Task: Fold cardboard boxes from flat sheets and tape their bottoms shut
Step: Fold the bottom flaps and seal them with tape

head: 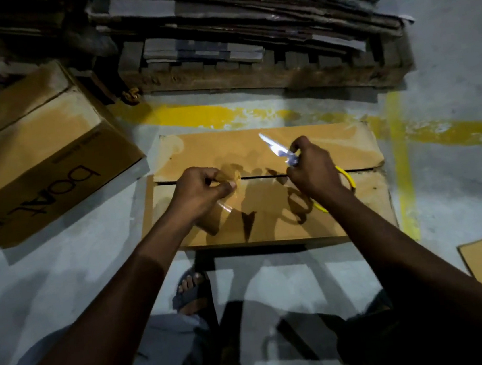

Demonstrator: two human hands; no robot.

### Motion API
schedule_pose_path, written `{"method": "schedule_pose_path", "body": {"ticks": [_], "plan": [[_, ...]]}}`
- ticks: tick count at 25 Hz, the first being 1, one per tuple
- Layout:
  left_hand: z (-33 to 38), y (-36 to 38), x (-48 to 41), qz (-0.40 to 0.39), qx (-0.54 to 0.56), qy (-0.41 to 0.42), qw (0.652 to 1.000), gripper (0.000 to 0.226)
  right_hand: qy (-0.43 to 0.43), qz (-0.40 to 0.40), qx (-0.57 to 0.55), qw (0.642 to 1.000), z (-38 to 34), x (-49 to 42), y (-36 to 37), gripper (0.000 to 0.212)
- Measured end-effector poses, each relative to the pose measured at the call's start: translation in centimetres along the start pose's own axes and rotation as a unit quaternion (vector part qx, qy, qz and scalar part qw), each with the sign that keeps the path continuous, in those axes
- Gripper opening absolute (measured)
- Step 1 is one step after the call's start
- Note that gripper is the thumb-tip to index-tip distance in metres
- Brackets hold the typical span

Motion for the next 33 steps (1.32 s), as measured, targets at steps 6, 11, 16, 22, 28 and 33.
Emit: {"method": "schedule_pose_path", "body": {"ticks": [6, 11, 16, 22, 28, 33], "plan": [[0.4, 1.1, 0.5, -0.013, 0.087, -0.042, 0.995, 0.01, -0.032, 0.003, 0.17, 0.985, -2.5, -3.9, 5.3, 0.029], [1.0, 1.9, 0.5, -0.033, 0.178, -0.052, 0.982, 0.008, -0.043, -0.003, 0.226, 0.973, -0.4, -6.2, 8.3, 0.03], [0.5, 0.0, 0.8, -0.009, 0.207, -0.056, 0.977, 0.01, 0.031, -0.09, -0.197, 0.976, -4.7, -4.9, 6.6, 0.015], [-1.3, -3.8, 0.6, 0.164, 0.276, -0.071, 0.944, 0.01, 0.063, -0.277, -0.502, 0.817, -12.3, 4.8, 5.8, 0.037], [2.0, -0.7, 2.4, 0.124, 0.191, 0.019, 0.974, 0.014, -0.002, -0.013, -0.463, 0.886, -10.2, 6.7, 0.6, 0.008], [1.4, 0.5, 2.5, 0.149, 0.203, 0.006, 0.968, 0.03, 0.064, -0.065, -0.361, 0.928, -8.1, 6.1, 0.3, 0.039]]}}
Point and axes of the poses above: each hand's wrist, its own x-axis away from the middle knuckle, its own y-axis out of the palm, z = x × y, the point moved 7 cm from there along -x, towards the middle knuckle, and after that the axes turned 1 degree about -y, right-handed, at the moved point
